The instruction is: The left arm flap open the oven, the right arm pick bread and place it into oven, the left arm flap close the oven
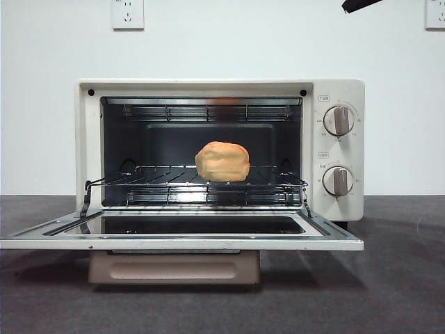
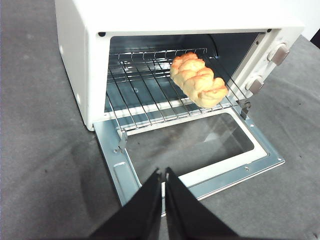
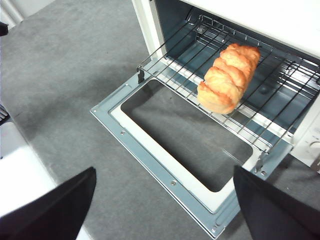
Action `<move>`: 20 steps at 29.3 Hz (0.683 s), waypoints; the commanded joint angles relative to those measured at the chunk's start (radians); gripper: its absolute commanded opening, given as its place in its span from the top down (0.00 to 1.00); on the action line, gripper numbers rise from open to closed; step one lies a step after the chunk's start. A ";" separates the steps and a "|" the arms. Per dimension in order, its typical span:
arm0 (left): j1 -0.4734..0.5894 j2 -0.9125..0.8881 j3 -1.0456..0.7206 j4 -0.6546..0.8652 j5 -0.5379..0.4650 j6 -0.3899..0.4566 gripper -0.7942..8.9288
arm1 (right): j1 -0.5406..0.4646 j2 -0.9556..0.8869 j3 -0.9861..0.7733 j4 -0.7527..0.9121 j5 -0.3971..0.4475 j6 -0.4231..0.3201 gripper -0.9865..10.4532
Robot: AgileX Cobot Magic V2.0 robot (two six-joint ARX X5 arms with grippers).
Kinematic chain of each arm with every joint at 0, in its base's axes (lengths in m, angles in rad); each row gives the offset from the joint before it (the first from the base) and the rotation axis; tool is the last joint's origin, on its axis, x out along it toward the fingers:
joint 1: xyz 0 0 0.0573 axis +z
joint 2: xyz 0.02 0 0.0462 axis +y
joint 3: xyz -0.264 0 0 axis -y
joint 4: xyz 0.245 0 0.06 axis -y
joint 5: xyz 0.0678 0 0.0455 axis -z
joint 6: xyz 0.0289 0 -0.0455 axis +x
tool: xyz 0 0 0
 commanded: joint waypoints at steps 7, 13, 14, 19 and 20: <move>0.017 0.137 -0.024 0.042 -0.059 -0.011 0.90 | 0.008 0.005 0.017 -0.008 0.003 -0.019 0.54; 0.092 0.310 -0.134 0.236 0.031 -0.072 0.90 | 0.008 0.005 0.017 -0.033 0.003 -0.021 0.54; 0.109 0.341 -0.151 0.273 0.058 -0.077 0.90 | 0.008 0.005 0.017 -0.043 0.003 -0.024 0.54; 0.177 0.484 -0.180 0.369 0.098 -0.068 0.90 | 0.008 0.005 0.017 -0.082 0.003 -0.035 0.54; 0.192 0.515 -0.181 0.384 0.108 -0.057 0.90 | 0.008 0.005 0.017 -0.083 0.003 -0.036 0.54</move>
